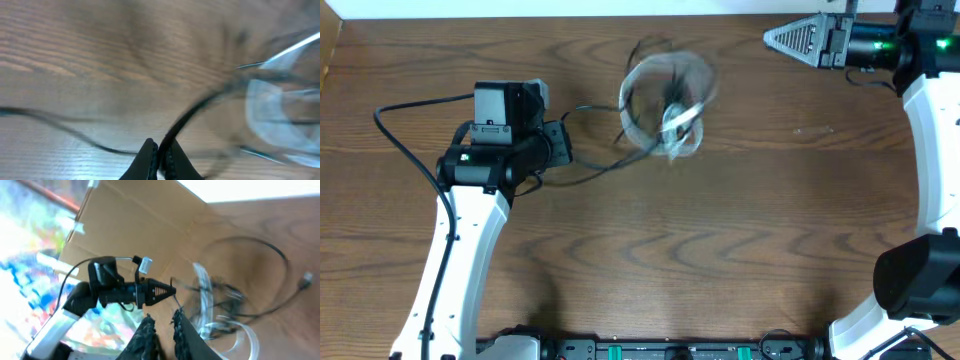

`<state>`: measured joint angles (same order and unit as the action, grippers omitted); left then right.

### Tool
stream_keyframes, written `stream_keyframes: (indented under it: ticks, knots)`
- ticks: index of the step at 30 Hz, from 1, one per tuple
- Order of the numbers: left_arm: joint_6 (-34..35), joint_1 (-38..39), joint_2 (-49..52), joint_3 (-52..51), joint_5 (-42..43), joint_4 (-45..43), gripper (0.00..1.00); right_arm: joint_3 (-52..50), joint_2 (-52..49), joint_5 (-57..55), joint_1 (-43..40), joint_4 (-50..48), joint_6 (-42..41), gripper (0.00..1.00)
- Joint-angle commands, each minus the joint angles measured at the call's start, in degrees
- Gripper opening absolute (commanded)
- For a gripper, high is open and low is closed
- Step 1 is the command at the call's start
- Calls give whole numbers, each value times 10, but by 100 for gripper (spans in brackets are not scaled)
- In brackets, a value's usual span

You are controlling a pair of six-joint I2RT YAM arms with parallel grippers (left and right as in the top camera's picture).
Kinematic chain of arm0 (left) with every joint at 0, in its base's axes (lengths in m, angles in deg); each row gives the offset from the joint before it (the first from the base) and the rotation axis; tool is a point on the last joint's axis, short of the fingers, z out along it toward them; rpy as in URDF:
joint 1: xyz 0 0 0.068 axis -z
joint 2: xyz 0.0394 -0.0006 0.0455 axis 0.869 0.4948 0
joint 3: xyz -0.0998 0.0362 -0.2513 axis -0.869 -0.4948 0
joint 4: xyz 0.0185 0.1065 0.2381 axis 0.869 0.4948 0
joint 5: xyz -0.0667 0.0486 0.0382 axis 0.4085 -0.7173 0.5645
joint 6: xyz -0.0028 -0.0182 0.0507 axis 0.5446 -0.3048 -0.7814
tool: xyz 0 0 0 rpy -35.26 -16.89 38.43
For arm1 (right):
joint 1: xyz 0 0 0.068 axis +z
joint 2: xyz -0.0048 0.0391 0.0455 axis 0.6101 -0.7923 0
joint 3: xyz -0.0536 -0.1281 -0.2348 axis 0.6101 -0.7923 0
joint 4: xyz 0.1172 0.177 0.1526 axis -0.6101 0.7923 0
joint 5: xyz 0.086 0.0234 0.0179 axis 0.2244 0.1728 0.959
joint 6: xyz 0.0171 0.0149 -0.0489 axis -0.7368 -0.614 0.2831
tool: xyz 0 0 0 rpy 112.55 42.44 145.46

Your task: Untangle cables

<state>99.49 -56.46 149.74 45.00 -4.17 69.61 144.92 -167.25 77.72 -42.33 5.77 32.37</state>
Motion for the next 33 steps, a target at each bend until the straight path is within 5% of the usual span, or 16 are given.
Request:
stream_keyframes:
  ticks: [1,7,12,21,27,33]
  knots:
    - [-11,-4,13,11,-23,3,8,5,12,-156,20,70,-18,15]
    - [-15,-4,19,11,-22,3,8,5,12,-272,66,109,2,15]
    - [-15,-4,23,11,26,-2,8,5,12,-330,110,109,2,27]
    - [-13,-4,18,13,318,-148,8,5,12,-384,179,108,12,50]
    - [97,-4,17,13,422,-283,8,5,12,-383,197,99,12,51]
    - [260,-4,18,13,433,-340,8,5,12,-384,222,89,17,52]
